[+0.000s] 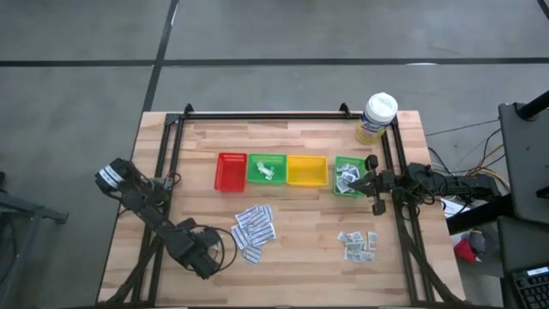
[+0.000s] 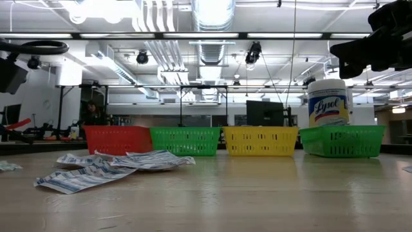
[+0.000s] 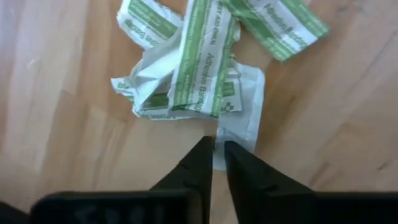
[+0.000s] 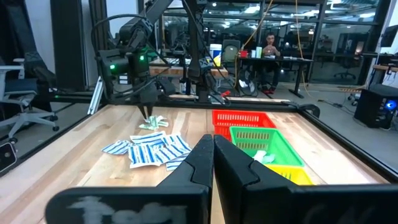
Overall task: Pick & Place First Aid Supplies
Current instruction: Put the green bandage into the left green bin
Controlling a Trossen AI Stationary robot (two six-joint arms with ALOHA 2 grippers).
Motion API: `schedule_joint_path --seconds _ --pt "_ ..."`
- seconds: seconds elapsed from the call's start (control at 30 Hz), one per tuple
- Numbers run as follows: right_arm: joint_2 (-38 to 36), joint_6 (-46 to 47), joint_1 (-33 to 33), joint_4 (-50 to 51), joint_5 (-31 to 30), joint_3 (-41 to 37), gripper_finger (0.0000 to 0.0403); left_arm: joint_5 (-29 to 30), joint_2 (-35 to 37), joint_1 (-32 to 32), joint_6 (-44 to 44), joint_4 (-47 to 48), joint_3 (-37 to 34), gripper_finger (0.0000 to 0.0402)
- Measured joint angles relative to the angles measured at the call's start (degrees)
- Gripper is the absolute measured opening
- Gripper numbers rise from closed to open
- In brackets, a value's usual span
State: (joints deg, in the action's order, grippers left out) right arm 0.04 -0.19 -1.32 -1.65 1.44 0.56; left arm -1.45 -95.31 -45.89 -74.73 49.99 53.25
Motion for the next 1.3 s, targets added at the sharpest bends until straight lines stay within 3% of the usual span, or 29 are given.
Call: schedule_joint_path --seconds 0.17,0.6,1.03,1.13,1.3 --pt "-0.01 0.0 0.0 0.22 0.01 0.0 0.0008 -1.2 -0.02 -0.06 -1.34 -0.05 0.02 0.0005" --pt "-0.03 0.0 0.0 0.2 -0.01 0.0 0.0008 -6.83 -0.31 -0.62 -3.16 10.33 3.18 0.0" --pt "-0.03 0.0 0.0 0.17 -0.02 0.0 0.0008 -6.34 -0.22 -0.72 1.2 9.37 7.6 0.0" --pt "0.0 0.07 0.0 0.17 -0.03 0.0 0.0008 -3.62 -0.2 -0.72 2.18 7.24 9.29 0.0" --pt "0.02 0.12 0.0 0.13 -0.01 0.0 0.0008 8.21 -0.17 -0.72 6.06 2.69 11.39 0.0"
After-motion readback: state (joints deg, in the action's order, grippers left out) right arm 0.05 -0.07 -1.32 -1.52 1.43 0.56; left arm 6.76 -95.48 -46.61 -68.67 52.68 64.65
